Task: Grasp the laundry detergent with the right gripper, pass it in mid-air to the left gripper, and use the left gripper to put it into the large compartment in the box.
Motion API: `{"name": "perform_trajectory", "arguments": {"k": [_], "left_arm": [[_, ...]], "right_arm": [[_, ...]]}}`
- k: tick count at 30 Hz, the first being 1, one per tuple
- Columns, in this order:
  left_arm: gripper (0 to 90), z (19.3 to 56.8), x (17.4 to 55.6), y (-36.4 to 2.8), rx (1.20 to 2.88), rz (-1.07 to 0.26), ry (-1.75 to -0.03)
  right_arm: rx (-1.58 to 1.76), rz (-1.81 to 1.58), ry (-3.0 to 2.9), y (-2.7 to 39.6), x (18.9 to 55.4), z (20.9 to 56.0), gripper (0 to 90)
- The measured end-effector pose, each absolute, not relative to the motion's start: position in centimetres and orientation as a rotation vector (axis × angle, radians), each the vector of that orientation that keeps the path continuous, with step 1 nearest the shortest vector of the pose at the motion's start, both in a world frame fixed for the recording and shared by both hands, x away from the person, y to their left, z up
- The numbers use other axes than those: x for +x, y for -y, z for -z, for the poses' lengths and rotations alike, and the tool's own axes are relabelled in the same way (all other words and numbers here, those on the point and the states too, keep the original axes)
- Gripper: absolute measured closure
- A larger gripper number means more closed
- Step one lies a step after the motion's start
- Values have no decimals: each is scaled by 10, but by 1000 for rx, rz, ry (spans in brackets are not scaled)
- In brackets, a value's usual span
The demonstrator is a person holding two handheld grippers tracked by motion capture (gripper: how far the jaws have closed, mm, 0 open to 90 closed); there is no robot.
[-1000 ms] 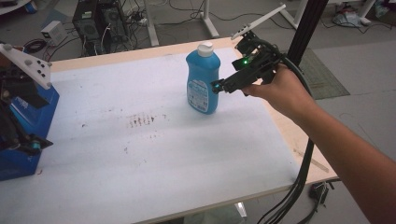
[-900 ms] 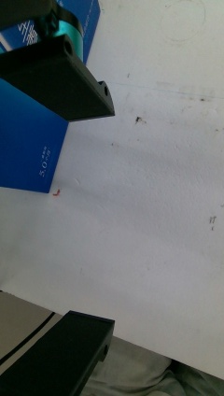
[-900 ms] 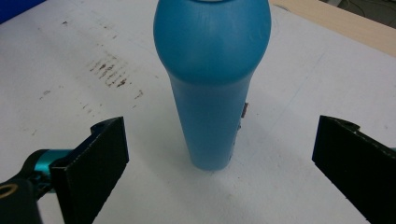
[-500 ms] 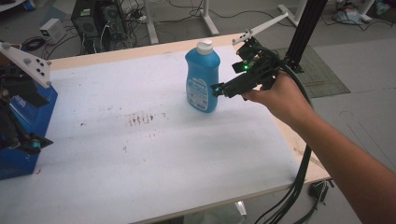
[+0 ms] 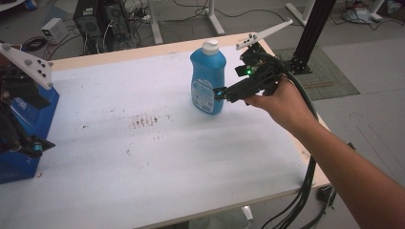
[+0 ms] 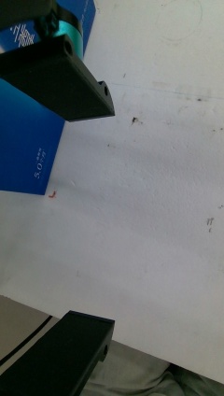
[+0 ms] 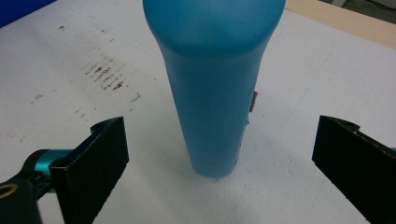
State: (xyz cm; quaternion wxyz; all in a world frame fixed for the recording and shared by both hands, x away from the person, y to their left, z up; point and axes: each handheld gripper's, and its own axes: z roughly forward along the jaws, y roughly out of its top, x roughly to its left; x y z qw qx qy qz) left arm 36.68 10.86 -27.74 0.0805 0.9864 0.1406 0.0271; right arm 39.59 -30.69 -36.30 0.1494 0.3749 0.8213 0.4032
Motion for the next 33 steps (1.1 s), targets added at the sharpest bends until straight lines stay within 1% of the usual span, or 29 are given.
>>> {"name": "perform_trajectory", "arguments": {"k": [33], "left_arm": [[17,279,367,-108,2954,-82,-417]], "right_arm": [[1087,-1260,-2272,287,420,393,31]]}}
